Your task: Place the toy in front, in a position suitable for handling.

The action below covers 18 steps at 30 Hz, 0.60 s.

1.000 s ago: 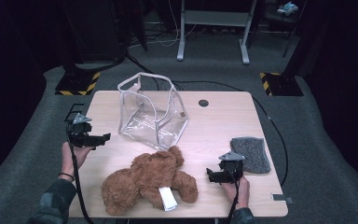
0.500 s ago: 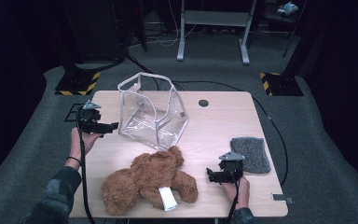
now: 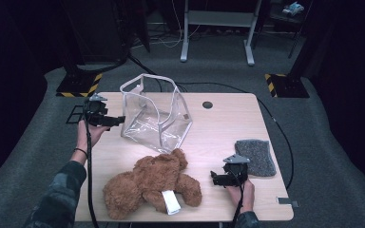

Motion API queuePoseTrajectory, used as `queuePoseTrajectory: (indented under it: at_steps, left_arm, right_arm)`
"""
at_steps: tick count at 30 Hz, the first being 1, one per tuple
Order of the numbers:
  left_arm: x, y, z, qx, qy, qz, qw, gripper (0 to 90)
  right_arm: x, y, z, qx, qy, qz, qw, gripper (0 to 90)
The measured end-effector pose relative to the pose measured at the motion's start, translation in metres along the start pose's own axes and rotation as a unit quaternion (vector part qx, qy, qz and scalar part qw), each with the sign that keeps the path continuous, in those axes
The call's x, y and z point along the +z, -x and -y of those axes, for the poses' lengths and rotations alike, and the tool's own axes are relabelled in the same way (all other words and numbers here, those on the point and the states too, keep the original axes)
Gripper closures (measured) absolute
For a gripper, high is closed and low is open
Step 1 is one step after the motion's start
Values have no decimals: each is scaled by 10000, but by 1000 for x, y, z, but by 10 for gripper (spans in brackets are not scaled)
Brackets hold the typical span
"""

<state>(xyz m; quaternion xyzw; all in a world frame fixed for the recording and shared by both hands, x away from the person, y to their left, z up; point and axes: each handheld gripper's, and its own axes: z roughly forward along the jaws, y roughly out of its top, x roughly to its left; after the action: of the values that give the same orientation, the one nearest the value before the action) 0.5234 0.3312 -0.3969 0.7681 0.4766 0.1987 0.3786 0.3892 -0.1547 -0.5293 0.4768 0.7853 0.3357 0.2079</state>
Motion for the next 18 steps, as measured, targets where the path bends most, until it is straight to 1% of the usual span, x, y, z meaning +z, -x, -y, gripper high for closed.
queuePoseTrajectory:
  at_steps: [1,3,4,5,6,8,9,10,11,15,17,18]
  left_arm:
    - [1,1,-1,58,-5,-45,10000,94]
    - [3,1,-3,86,-61,-3,9999,94]
    - [5,0,-5,45,17,-2,10000,94]
    - [5,-1,-7,51,-23,55,10000,94]
    - [6,-1,-10,56,-31,48,10000,94]
    - [8,0,-14,42,54,47,10000,95]
    - [9,2,-15,116,67,9,9999,104]
    - [10,2,-17,196,29,12,9998,105]
    - [12,3,-18,188,-3,61,9998,104]
    - [16,7,-23,164,77,62,9998,104]
    - [18,9,-25,170,57,126,9998,104]
    - [18,9,-27,209,38,122,9997,104]
  right_arm:
    - [0,0,0,1,-1,-1,10000,61]
    - [0,0,0,-1,0,-1,10000,62]
    - [0,0,0,0,0,0,10000,63]
    - [0,0,0,7,2,-9,10000,64]
    - [0,0,0,-2,4,-1,10000,64]
    - [0,0,0,9,18,-9,10000,64]
    - [0,0,0,0,3,-7,10000,64]
    - [0,0,0,10,16,-3,10000,64]
    - [0,0,0,1,3,-12,10000,64]
    - [0,-1,0,34,26,-10,10000,64]
    - [0,-1,0,19,21,5,10000,64]
    - [0,-1,0,28,22,-10,10000,64]
